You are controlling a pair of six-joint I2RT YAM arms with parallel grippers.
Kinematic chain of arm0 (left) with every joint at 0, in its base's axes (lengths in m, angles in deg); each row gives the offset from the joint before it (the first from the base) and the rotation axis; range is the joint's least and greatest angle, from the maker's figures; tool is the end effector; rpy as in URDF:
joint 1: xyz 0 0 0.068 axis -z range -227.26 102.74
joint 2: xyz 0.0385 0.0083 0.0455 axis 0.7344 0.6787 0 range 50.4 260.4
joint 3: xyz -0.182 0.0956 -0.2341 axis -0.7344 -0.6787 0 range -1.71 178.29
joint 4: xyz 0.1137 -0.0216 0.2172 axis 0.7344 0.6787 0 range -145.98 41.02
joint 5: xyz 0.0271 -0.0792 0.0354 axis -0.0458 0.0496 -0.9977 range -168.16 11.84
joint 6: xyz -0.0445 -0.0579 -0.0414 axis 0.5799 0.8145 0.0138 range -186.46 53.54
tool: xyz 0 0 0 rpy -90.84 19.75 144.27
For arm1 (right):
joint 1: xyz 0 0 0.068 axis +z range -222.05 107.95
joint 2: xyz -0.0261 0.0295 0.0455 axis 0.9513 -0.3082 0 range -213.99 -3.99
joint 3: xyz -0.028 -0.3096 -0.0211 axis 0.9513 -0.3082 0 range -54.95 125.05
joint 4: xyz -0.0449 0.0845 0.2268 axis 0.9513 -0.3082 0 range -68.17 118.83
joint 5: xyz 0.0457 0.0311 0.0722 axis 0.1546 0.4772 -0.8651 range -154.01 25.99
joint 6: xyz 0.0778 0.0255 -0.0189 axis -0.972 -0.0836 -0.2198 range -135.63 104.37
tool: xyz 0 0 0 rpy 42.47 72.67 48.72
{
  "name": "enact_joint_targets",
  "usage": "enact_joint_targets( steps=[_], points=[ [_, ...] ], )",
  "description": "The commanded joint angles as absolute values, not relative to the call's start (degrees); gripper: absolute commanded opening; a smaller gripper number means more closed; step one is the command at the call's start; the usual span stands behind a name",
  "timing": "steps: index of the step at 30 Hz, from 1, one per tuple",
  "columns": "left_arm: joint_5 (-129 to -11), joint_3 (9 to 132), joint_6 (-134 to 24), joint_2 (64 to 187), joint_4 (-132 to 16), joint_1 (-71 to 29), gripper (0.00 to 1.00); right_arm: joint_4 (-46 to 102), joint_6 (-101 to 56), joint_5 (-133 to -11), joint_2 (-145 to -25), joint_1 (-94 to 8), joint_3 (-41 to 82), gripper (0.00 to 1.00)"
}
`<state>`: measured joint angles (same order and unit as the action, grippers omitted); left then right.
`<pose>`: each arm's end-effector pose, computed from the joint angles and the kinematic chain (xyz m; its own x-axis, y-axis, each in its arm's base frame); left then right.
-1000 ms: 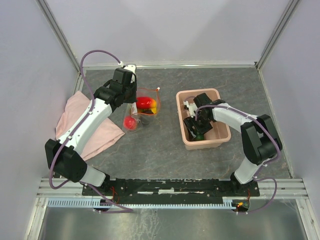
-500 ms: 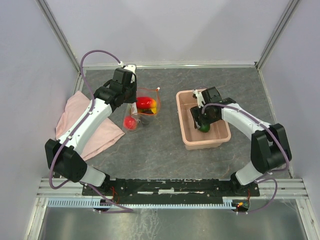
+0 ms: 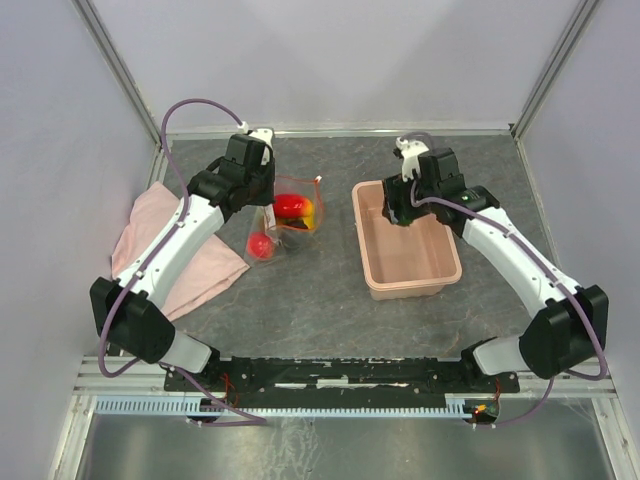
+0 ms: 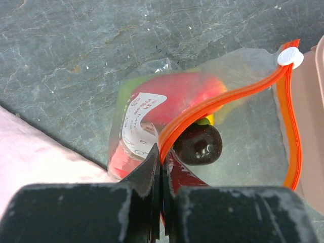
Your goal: Place the food in the zip-top bag and seal the zipper
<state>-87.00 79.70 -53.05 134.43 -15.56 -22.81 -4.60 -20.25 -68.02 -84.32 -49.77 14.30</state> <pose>0.3022 -0.1248 0.3651 -0.6754 0.0554 -0.7353 0.1543 0.9857 -0.0675 0.2849 0.1223 0.3247 -0.6809 -0.1921 -0.7067 -0.3707 0.9226 0.1064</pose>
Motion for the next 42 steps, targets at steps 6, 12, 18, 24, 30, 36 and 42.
enact_joint_targets(
  steps=[6, 12, 18, 24, 30, 36, 42],
  points=[
    [-83.43, 84.18, -54.78, 135.41, -15.11, -23.14, 0.03, 18.01, -34.18, -72.99, -82.49, -44.41, 17.31, 0.40],
    [-78.95, 84.35, -52.59, 135.22, -16.08, -23.02, 0.03, 28.35, -41.37, -72.26, -85.10, -39.79, 16.53, 0.41],
    [-75.81, 84.57, -49.71, 135.47, -17.36, -22.62, 0.03, 36.40, -45.55, -72.62, -88.66, -36.59, 16.27, 0.41],
    [-73.45, 86.39, -46.89, 136.42, -18.98, -21.65, 0.03, 42.23, -48.02, -75.39, -90.68, -34.92, 14.62, 0.41],
    [-72.20, 88.78, -45.34, 137.99, -19.20, -20.64, 0.03, 48.67, -49.61, -74.59, -92.70, -34.10, 9.61, 0.42],
    [-73.55, 88.13, -44.42, 138.75, -18.76, -20.56, 0.03, 46.84, -46.72, -76.87, -94.72, -32.89, 9.00, 0.47],
    [-74.56, 86.97, -44.98, 138.83, -18.76, -20.56, 0.03, 43.27, -44.54, -78.44, -96.57, -32.42, 9.99, 0.59]
  ],
)
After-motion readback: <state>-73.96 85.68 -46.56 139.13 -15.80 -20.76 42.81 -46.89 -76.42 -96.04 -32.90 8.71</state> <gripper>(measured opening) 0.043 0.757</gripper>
